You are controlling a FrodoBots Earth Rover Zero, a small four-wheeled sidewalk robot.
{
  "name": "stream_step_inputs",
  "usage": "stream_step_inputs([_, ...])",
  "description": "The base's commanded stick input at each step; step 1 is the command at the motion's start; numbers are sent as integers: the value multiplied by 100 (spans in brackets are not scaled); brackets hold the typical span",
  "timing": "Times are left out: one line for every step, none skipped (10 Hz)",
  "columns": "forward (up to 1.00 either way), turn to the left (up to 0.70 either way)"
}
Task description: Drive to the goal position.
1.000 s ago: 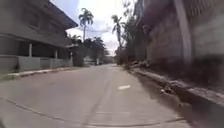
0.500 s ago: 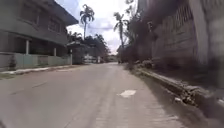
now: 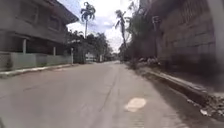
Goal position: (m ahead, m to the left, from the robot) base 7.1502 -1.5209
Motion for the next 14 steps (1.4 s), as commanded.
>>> stream_step_inputs([100,0])
stream_step_inputs([100,0])
stream_step_inputs([100,0])
stream_step_inputs([100,0])
stream_step_inputs([100,0])
stream_step_inputs([100,0])
stream_step_inputs([100,0])
stream_step_inputs([100,0])
stream_step_inputs([100,0])
stream_step_inputs([100,0])
stream_step_inputs([100,0])
stream_step_inputs([100,0])
stream_step_inputs([100,0])
stream_step_inputs([100,-1])
